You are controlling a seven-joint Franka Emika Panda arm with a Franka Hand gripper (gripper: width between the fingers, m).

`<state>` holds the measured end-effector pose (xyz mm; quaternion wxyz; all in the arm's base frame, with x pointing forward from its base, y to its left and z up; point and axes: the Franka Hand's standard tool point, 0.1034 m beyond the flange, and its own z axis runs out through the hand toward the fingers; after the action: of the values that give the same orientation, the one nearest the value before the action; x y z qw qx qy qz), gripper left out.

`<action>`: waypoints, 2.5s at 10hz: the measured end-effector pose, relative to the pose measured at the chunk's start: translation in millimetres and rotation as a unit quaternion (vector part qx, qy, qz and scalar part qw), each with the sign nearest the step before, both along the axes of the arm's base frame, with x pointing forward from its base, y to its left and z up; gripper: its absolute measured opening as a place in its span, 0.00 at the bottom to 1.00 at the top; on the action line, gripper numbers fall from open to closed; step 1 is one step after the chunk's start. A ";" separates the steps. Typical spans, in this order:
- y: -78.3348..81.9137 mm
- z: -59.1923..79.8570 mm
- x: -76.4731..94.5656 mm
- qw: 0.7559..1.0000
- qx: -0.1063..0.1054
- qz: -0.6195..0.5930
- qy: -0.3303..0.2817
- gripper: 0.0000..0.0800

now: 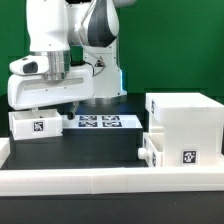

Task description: Assemble drawer

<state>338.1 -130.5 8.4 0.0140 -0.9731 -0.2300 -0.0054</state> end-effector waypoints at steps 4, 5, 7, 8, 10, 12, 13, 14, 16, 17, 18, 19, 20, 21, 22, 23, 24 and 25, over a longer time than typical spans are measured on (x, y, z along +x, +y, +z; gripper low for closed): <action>0.4 -3.4 -1.3 1.000 0.000 0.000 0.000 0.66; 0.4 -3.4 -1.3 1.000 0.000 0.000 0.000 0.49; 1.1 -3.4 -1.0 1.000 0.000 0.000 0.000 0.24; 1.2 -3.4 -0.9 1.000 0.000 0.000 0.000 0.08; 4.1 -2.8 1.1 1.000 0.000 0.003 -0.001 0.05; 9.9 -1.5 4.6 1.000 0.000 0.008 -0.002 0.05; 13.7 0.1 7.6 1.000 -0.001 0.013 -0.004 0.05; 20.3 3.4 13.3 1.000 -0.001 0.011 -0.007 0.05; 50.0 18.2 36.1 1.000 0.000 0.021 -0.013 0.05; 64.8 28.3 52.2 0.999 0.001 0.034 -0.014 0.05; 72.9 32.4 63.6 0.999 0.004 0.034 -0.009 0.05; 83.4 36.9 80.7 0.999 0.008 0.030 -0.006 0.05; 93.1 39.1 94.2 0.999 0.008 0.031 -0.013 0.05; 91.5 36.1 89.5 0.999 0.008 0.042 -0.009 0.05; 89.4 35.3 87.9 0.998 0.007 0.069 -0.009 0.05; 89.3 35.0 87.7 0.994 0.007 0.111 -0.010 0.05; 87.9 34.0 86.9 0.989 0.007 0.148 -0.010 0.05; 80.7 30.9 84.7 0.978 0.006 0.210 -0.006 0.05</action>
Offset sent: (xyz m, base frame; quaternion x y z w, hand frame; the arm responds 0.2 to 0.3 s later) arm -0.0026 -0.0050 -0.0099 -0.0122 0.0064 0.0024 0.9999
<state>422.8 -49.8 39.3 0.0190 -0.9028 -0.4295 -0.0098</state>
